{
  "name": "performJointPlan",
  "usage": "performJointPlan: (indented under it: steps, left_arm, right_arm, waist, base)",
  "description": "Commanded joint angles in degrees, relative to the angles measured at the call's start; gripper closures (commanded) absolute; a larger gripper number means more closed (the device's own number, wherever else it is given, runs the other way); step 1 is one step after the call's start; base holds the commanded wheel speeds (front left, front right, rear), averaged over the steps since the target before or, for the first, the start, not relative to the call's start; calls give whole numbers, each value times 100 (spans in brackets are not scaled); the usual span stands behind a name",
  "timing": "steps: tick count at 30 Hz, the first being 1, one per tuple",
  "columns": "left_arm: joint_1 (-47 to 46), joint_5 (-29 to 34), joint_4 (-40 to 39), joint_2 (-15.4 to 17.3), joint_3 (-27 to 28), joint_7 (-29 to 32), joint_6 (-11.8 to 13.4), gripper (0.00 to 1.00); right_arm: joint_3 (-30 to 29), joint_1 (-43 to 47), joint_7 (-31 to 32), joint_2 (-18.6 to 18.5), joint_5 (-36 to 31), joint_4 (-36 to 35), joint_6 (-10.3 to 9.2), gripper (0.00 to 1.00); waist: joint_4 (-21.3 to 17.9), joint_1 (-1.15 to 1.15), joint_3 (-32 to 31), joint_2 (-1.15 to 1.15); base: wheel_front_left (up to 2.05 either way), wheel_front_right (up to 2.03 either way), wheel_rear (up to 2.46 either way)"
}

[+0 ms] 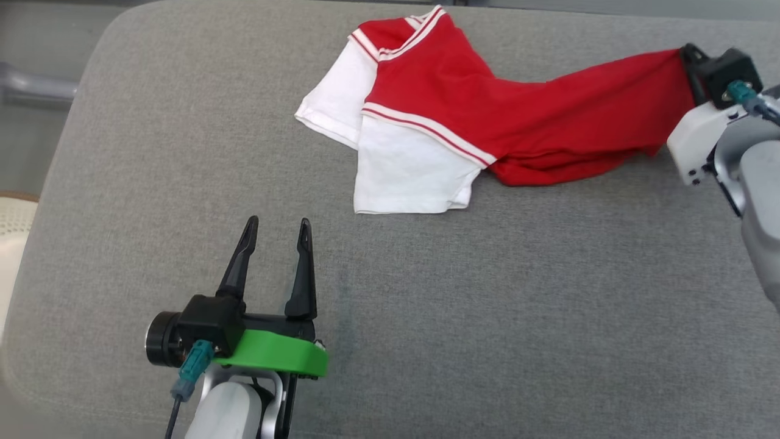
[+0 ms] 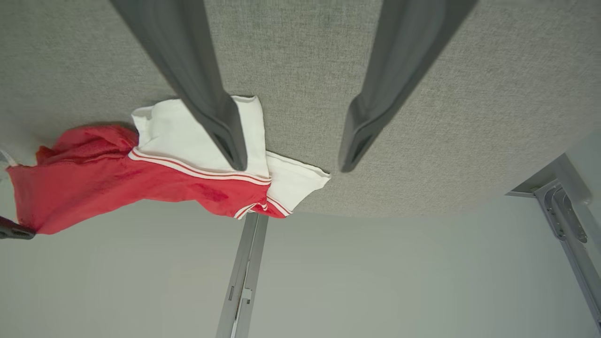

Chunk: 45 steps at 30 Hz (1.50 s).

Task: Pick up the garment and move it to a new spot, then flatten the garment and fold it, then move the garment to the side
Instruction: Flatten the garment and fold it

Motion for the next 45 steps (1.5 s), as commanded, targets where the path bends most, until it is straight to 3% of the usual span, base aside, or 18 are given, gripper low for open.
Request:
performJointPlan:
  steps: [1, 2, 4, 10, 15, 21, 26, 34, 41, 43, 44, 45]
  left_arm:
    - [-127, -49, -20, 6, -45, -2, 1, 0]
    - [-140, -54, -24, 6, -68, -2, -2, 0]
    - [-180, -63, -19, 6, -113, -2, 6, 0]
    - [-160, -49, 30, 6, -112, -2, 58, 0]
    - [-168, 9, -1, 7, -42, -2, 43, 0]
    - [-118, 54, -53, 8, -9, -2, 15, 0]
    - [-100, 85, -82, 8, 16, -2, -21, 0]
    - [-177, 97, -96, 8, 26, -2, -13, 0]
    - [-235, 98, -105, 8, 23, -2, 7, 0]
    - [-222, 97, -101, 8, 35, -2, 11, 0]
    - [-213, 96, -99, 8, 38, -2, 12, 0]
    - [-205, 94, -97, 8, 42, -2, 12, 0]
  right_arm:
    - [-92, -180, -27, -87, -110, 197, -10, 100]
    - [-170, -297, -53, -86, -173, 313, -10, 100]
    - [-312, -474, -97, -33, -354, 568, -10, 0]
    - [-655, -616, -332, 347, -651, 871, -11, 0]
    - [-944, -426, -372, 619, -396, 572, -11, 0]
    - [-1756, 127, -373, 658, 88, 75, -11, 0]
    - [-2086, 279, -374, 739, 123, 494, -10, 0]
    - [-2120, 70, -282, 599, -455, 1150, -10, 0]
    - [-2416, -59, -284, 510, -1024, 1250, -11, 1]
    - [-2513, -62, -300, 538, -1126, 1235, -11, 61]
    - [-2551, -58, -310, 549, -1182, 1227, -11, 67]
    - [-2605, -52, -317, 540, -1265, 1210, -11, 82]
  waist:
    - [407, 0, 394, 0]
    - [451, 0, 433, 0]
    - [516, 0, 496, 0]
    - [421, 0, 496, 0]
    - [155, 0, 415, 0]
    - [-82, 0, 340, 0]
    - [-90, 0, 382, 0]
    - [59, 0, 534, 0]
    - [227, 0, 644, 0]
    - [239, 0, 654, 0]
    - [242, 0, 655, 0]
    - [242, 0, 657, 0]
  base:
    - [0, 0, 0]
    - [0, 0, 0]
    - [0, 0, 0]
    - [0, 0, 0]
    - [0, 0, 0]
    - [0, 0, 0]
    - [0, 0, 0]
    - [0, 0, 0]
    - [0, 0, 0]
    - [0, 0, 0]
    - [0, 0, 0]
    - [0, 0, 0]
